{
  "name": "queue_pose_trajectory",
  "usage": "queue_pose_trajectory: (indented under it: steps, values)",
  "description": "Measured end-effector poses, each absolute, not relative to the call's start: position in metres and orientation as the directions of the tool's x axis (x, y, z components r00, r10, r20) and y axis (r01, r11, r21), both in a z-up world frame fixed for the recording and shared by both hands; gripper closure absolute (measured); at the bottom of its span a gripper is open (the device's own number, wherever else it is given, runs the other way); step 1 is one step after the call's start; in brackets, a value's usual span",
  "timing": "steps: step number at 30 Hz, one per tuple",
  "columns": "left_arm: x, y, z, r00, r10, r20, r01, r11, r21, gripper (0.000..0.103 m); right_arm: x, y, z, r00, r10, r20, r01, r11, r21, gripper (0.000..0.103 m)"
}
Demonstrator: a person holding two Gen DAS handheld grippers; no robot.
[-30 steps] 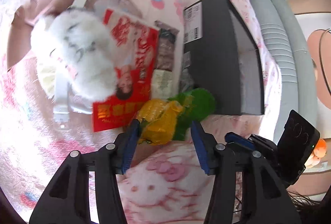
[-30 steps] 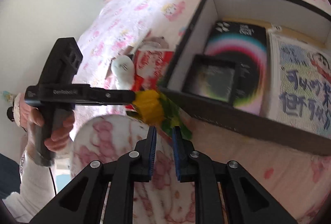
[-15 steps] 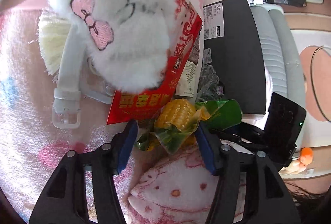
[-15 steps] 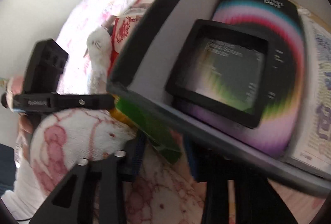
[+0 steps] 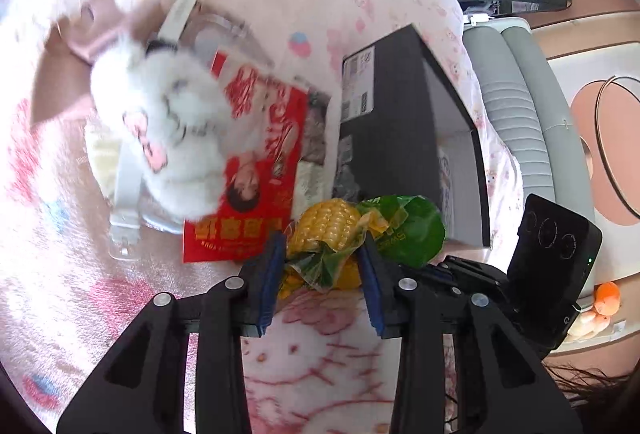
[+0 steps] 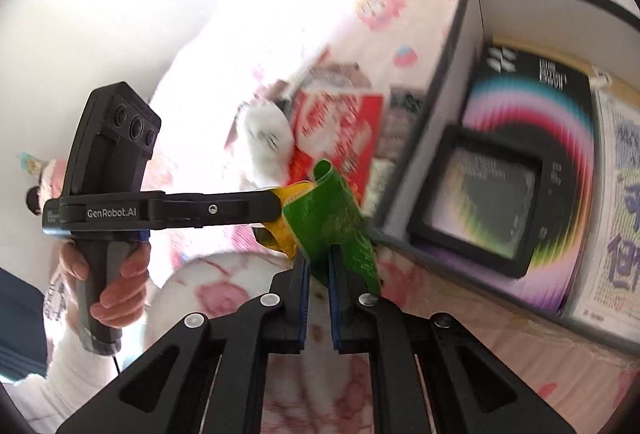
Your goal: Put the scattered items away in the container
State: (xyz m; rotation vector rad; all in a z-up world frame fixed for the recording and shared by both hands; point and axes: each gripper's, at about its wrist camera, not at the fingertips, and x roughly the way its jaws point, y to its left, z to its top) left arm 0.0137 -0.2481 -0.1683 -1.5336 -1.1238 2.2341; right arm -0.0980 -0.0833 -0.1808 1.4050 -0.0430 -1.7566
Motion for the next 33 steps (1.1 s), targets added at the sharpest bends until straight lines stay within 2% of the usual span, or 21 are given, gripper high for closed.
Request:
queue_pose_trajectory:
  steps: [5,8,11,15,19,20,26,33]
  values:
    - [0.019,-0.234,-0.116,-0.502,0.522,-0.689,0.167,-0.723,-0.67,0.068,-0.098,-0.065,-0.143,-0.034,-0.697,-0.716,0.598,-0.589,0.544,0.096]
    - [-0.009,-0.2,-0.1,-0.524,0.541,-0.658,0.126,-0.715,-0.688,0.068,-0.096,-0.042,-0.117,-0.089,-0.732,-0.675,0.592,-0.584,0.556,0.096]
    - [-0.021,-0.171,-0.081,-0.504,0.59,-0.631,0.079,-0.696,-0.714,0.068,-0.093,-0.018,-0.093,-0.149,-0.723,-0.675,0.58,-0.616,0.532,0.096]
    - [-0.059,-0.112,-0.073,-0.462,0.64,-0.615,-0.004,-0.694,-0.72,0.072,-0.081,0.063,-0.069,-0.224,-0.713,-0.665,0.529,-0.662,0.531,0.096]
    - [-0.102,-0.061,-0.087,-0.39,0.717,-0.577,-0.05,-0.642,-0.765,0.077,-0.094,0.133,-0.067,-0.274,-0.694,-0.665,0.456,-0.703,0.546,0.096]
    - [-0.113,-0.048,-0.09,-0.374,0.726,-0.577,-0.067,-0.642,-0.764,0.082,-0.099,0.145,-0.068,-0.286,-0.698,-0.656,0.446,-0.703,0.554,0.096]
    - [-0.157,-0.003,-0.121,-0.243,0.711,-0.66,-0.022,-0.684,-0.729,0.082,-0.146,0.161,-0.107,-0.281,-0.671,-0.687,0.365,-0.736,0.57,0.096]
    - [-0.144,-0.003,-0.132,-0.242,0.656,-0.715,-0.006,-0.737,-0.675,0.082,-0.149,0.165,-0.132,-0.262,-0.625,-0.736,0.35,-0.772,0.531,0.096]
